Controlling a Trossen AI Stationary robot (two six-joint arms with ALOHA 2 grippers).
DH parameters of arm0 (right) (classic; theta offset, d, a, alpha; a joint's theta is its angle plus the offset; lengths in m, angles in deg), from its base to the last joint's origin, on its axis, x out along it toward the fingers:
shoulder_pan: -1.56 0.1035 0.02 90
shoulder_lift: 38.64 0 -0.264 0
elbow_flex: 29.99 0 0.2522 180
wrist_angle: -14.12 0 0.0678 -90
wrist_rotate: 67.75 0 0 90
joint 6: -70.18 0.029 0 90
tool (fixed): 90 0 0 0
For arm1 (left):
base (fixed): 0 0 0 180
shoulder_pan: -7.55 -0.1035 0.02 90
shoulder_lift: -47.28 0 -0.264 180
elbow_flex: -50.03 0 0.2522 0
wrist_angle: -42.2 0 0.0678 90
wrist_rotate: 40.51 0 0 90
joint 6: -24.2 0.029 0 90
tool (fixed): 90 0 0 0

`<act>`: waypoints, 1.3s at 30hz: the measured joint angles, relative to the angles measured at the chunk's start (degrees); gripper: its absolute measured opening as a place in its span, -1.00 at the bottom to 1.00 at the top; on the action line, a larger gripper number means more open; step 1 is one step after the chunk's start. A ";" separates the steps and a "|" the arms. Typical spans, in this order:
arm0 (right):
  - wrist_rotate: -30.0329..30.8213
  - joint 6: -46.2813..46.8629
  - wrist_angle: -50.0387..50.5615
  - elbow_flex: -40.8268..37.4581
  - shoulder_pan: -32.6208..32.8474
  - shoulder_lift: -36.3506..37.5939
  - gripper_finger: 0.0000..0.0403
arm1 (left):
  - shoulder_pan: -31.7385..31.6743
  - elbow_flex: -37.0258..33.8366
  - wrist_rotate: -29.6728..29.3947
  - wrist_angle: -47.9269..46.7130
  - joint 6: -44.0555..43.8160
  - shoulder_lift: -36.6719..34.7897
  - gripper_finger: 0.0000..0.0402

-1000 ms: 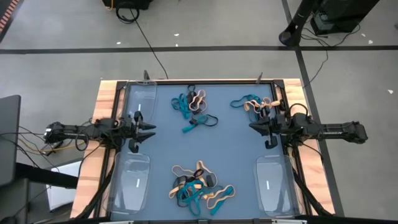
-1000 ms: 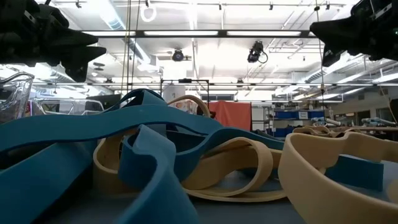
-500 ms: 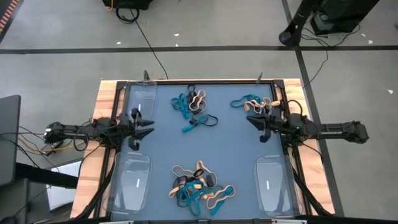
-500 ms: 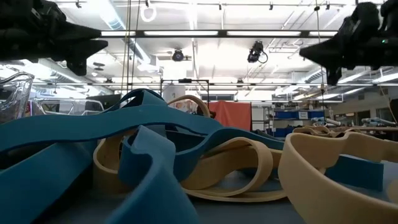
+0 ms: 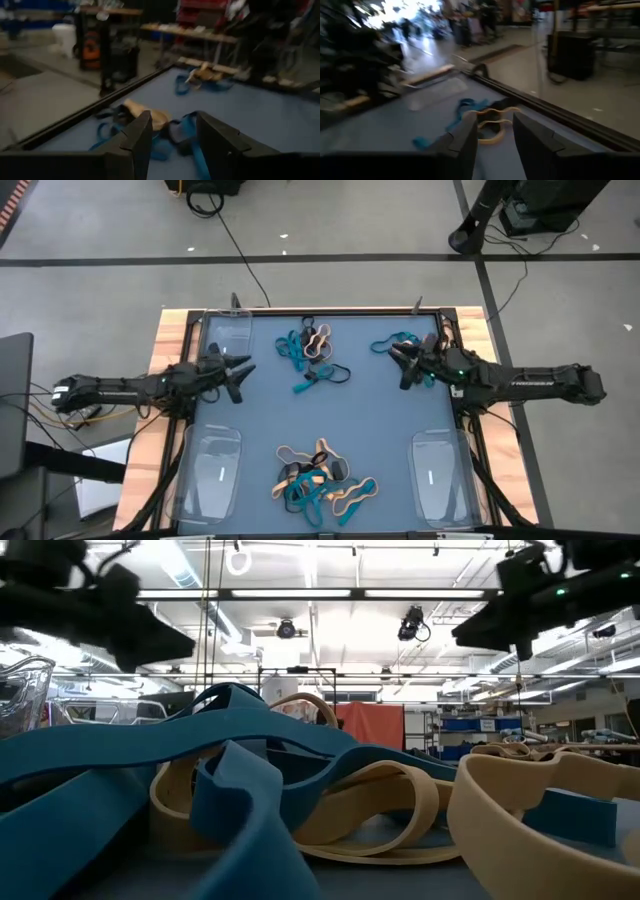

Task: Sort rubber bands into baskets
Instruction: Put the blue rubber band into the top transparent bin

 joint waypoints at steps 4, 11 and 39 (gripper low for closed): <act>1.86 -0.31 -2.37 0.66 -2.19 -5.56 -0.28 | -4.04 7.49 2.38 -5.21 1.06 10.25 -0.21; -1.56 -1.48 -5.74 0.66 -3.72 -9.78 -0.36 | -8.55 18.92 6.77 -8.32 12.46 25.50 -0.21; -15.34 0.42 -1.20 0.69 -3.36 -14.30 -0.38 | -19.64 51.88 21.37 -35.11 21.20 74.83 -0.21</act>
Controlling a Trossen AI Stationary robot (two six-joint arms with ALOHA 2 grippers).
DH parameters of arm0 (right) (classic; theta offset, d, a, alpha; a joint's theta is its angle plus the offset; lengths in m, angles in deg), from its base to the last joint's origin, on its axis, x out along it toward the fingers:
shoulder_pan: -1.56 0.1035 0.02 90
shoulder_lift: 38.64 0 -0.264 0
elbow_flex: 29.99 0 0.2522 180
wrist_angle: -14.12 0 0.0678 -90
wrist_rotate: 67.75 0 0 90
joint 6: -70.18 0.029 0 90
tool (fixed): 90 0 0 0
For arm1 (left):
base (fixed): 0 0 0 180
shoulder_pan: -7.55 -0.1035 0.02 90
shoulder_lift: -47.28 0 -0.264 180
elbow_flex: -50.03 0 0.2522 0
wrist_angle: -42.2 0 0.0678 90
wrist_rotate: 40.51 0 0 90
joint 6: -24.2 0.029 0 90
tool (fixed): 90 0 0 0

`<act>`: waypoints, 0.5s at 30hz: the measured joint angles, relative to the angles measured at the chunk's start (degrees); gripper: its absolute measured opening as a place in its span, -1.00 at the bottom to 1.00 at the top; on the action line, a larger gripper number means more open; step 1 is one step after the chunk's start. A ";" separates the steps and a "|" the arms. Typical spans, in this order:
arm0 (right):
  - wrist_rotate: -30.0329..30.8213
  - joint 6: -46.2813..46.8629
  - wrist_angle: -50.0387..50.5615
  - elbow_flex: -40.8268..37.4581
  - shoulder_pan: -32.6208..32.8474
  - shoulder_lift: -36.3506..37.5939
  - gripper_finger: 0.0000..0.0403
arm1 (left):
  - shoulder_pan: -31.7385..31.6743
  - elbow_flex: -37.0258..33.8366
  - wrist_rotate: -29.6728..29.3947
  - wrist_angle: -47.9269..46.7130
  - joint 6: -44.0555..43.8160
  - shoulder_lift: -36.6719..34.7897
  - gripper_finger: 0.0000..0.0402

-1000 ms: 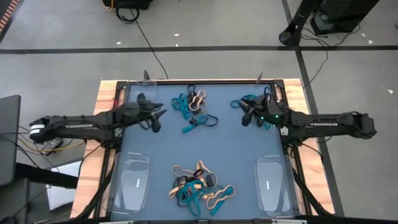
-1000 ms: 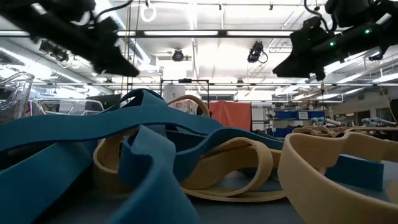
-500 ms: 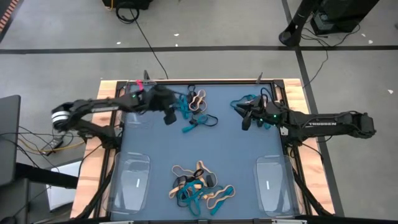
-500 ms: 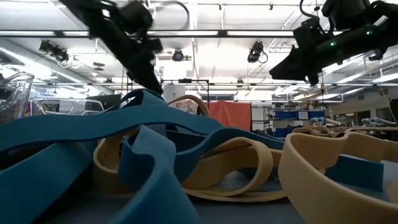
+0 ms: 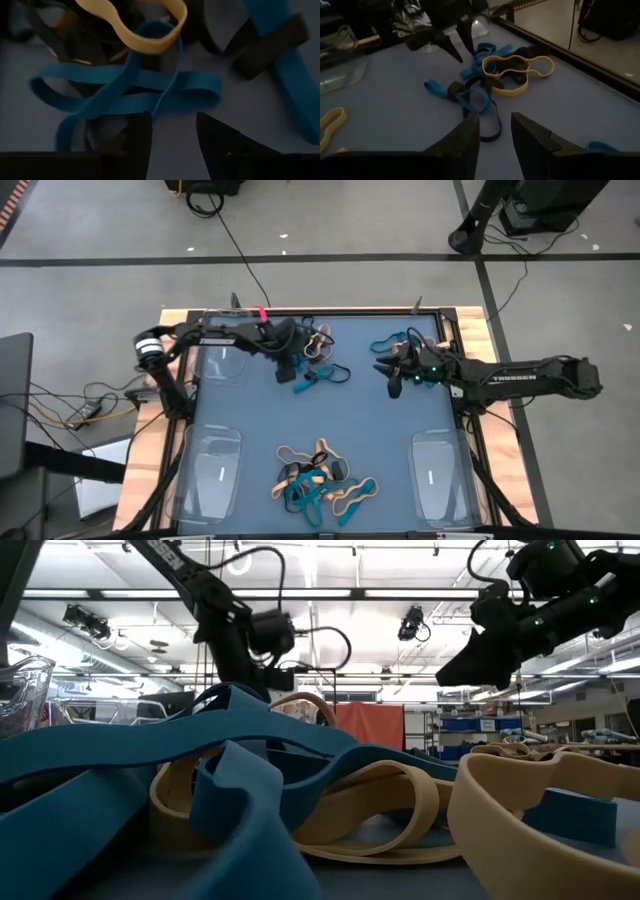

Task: Sort rubber bands into baskets
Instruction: Put the blue rubber band into the top transparent bin

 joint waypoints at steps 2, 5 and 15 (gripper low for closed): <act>0.00 0.00 -0.06 0.00 0.36 -0.01 -0.38 | 0.00 0.00 -1.35 0.16 0.00 0.78 -0.21; 0.08 -0.05 -0.94 0.00 0.58 -0.23 -0.38 | -0.02 0.00 -3.38 0.14 0.00 1.45 -0.21; 0.13 -0.17 -5.23 0.00 0.56 -0.23 -0.39 | 0.00 0.02 -5.68 2.44 -0.04 1.47 -0.50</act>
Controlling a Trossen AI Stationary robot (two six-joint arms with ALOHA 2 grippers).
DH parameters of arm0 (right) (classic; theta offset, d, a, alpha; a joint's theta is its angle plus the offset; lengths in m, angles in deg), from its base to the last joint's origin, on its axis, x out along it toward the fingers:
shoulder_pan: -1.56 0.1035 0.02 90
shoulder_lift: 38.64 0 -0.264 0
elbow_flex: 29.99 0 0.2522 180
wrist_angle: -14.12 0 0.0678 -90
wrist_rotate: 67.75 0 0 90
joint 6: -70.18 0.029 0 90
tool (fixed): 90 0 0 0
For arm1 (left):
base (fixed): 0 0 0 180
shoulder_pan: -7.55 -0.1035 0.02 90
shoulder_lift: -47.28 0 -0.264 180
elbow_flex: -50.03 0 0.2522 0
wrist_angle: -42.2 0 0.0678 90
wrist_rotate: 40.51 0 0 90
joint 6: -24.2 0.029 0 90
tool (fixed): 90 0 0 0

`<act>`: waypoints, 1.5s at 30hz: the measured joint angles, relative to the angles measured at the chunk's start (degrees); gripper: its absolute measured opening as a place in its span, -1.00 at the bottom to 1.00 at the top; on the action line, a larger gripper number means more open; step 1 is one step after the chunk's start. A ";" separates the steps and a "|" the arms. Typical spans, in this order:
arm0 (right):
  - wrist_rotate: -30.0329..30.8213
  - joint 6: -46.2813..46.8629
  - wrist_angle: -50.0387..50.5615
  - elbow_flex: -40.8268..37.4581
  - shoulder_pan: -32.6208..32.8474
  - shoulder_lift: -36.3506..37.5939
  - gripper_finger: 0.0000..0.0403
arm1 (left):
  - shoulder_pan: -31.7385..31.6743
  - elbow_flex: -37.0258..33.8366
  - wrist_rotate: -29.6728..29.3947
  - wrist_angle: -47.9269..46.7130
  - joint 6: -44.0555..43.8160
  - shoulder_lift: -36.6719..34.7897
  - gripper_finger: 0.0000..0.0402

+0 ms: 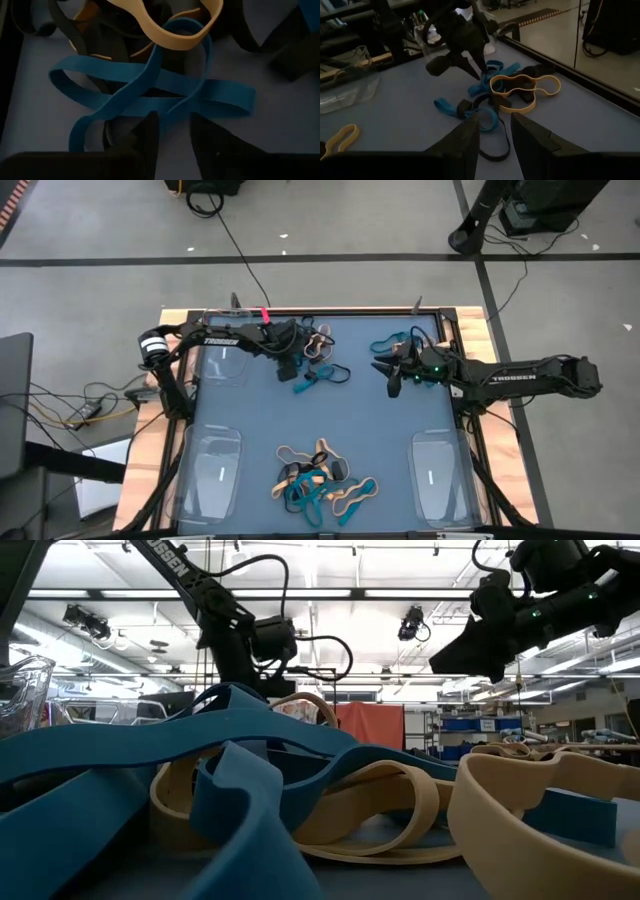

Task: Sort rubber bands into baskets
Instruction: Put the blue rubber band into the top transparent bin

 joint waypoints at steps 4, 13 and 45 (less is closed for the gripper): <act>-1.11 0.00 0.17 0.00 0.11 -0.41 -0.39 | 0.00 0.00 -0.22 0.98 1.18 0.03 -0.62; -1.75 -0.39 0.20 0.00 1.21 -2.39 -0.39 | 0.11 -0.04 -0.30 1.26 4.22 1.11 -0.43; -2.62 -0.40 -1.81 0.00 1.62 -4.20 -0.41 | 0.40 2.67 -3.42 -5.26 0.70 1.11 -0.81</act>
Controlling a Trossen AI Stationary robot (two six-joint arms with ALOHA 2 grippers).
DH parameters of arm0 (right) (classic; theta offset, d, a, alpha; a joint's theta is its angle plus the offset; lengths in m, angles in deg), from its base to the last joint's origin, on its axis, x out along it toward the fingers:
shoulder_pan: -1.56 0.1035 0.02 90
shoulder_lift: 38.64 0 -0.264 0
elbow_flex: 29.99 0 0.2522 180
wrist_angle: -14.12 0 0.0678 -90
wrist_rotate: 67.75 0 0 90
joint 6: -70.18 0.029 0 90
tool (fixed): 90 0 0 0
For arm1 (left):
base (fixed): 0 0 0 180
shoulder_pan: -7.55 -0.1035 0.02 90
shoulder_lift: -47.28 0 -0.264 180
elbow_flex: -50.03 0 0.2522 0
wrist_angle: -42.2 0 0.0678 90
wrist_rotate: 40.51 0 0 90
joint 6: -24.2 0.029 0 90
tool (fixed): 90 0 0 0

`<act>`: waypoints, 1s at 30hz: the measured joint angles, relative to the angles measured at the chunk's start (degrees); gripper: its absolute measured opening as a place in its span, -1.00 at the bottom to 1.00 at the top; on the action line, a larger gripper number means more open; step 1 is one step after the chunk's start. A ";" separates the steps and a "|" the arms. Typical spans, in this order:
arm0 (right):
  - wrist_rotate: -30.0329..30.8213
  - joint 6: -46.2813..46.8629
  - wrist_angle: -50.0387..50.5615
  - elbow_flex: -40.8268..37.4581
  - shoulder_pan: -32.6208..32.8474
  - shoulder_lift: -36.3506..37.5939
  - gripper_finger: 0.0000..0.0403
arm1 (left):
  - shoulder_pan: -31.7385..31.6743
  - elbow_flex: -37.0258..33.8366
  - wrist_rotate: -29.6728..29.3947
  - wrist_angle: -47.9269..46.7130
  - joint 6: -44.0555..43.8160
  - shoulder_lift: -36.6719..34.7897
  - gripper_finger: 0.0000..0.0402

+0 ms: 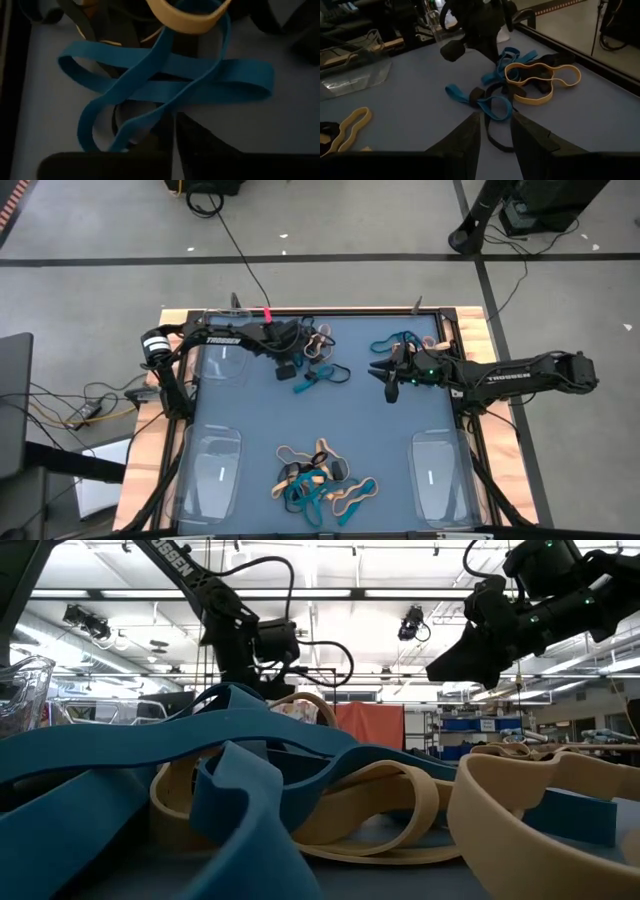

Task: Sort rubber bands into baskets
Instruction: Put the blue rubber band into the top transparent bin

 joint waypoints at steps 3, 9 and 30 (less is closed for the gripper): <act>0.02 -0.12 0.26 0.00 0.00 -0.01 -0.41 | 0.09 1.29 -1.11 -0.17 1.17 0.00 -0.61; 0.02 -0.49 0.63 0.00 0.00 0.01 -0.42 | -1.22 1.87 2.52 -0.21 2.82 -0.02 -0.11; -0.30 -0.50 0.46 0.00 0.00 0.03 -0.42 | -2.97 2.57 5.87 -3.22 2.95 3.59 -0.32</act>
